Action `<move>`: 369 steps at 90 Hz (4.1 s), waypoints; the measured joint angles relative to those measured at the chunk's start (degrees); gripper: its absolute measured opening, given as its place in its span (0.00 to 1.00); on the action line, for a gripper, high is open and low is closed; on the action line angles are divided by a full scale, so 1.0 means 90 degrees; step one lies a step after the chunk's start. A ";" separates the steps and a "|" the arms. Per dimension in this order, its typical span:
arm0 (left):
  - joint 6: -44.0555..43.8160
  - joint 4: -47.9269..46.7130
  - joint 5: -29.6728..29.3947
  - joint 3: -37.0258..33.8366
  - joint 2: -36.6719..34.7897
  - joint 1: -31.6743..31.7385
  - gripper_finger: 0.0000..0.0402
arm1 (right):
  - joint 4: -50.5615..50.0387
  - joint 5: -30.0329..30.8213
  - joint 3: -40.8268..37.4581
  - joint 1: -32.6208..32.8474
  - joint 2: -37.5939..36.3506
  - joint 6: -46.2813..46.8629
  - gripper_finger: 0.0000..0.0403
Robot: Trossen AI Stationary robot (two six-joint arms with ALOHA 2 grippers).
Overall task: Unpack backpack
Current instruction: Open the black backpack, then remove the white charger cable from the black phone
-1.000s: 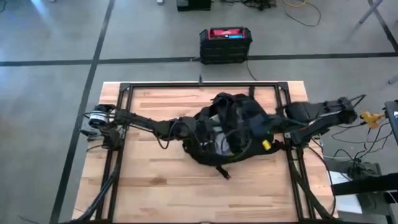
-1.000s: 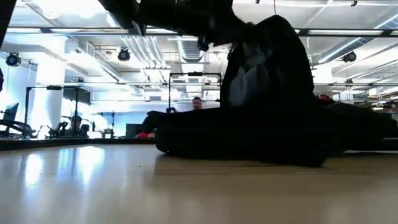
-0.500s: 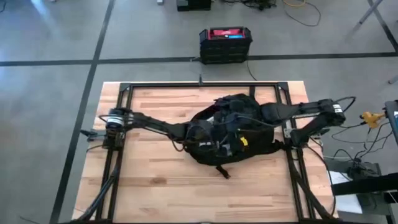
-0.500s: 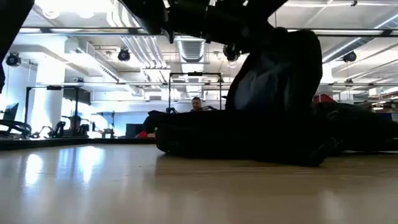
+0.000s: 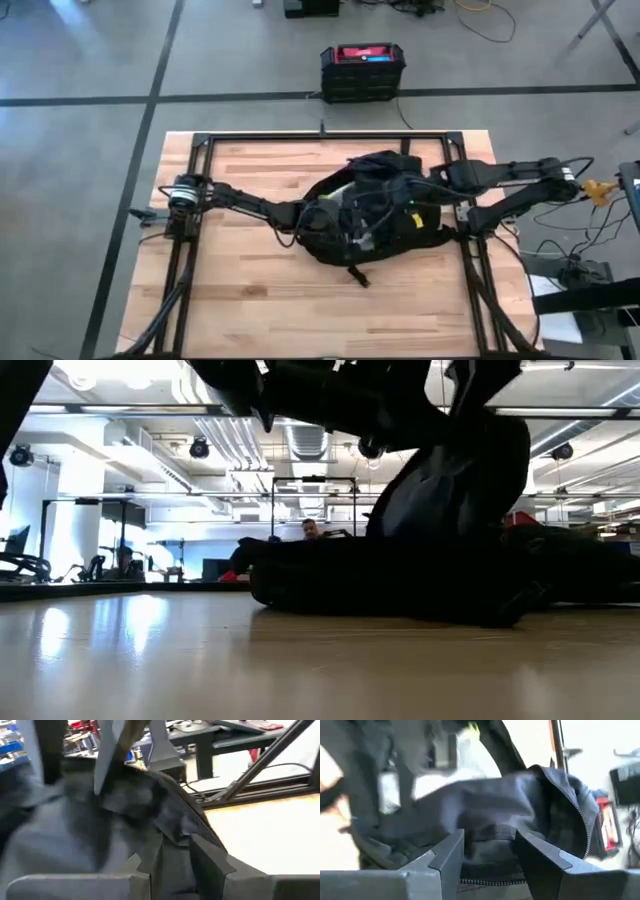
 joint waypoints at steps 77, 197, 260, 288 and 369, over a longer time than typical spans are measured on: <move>-0.1032 0.0112 0.0037 -0.0391 0.0986 -0.0190 0.20 | 0.1459 -0.0926 -0.1949 0.0103 -0.0454 0.1934 0.38; -0.1124 -0.5899 -0.0849 -0.0958 -0.1344 -0.0412 0.32 | 0.2542 -0.0262 -0.3304 0.0429 0.0589 0.2817 0.40; -0.1399 -0.5659 -0.0016 -0.1014 -0.0810 0.0176 0.04 | 0.2803 -0.0212 -0.3318 0.0466 0.0619 0.2678 0.38; -0.1703 -0.5830 -0.0695 -0.1018 -0.2357 -0.0180 0.00 | 0.2739 -0.0330 -0.3333 0.0471 0.0096 0.2473 0.34; -0.2981 -0.4157 -0.1635 -0.2998 -0.4273 -0.1385 0.00 | 0.2637 -0.0216 -0.2237 0.0468 -0.0412 0.1583 0.45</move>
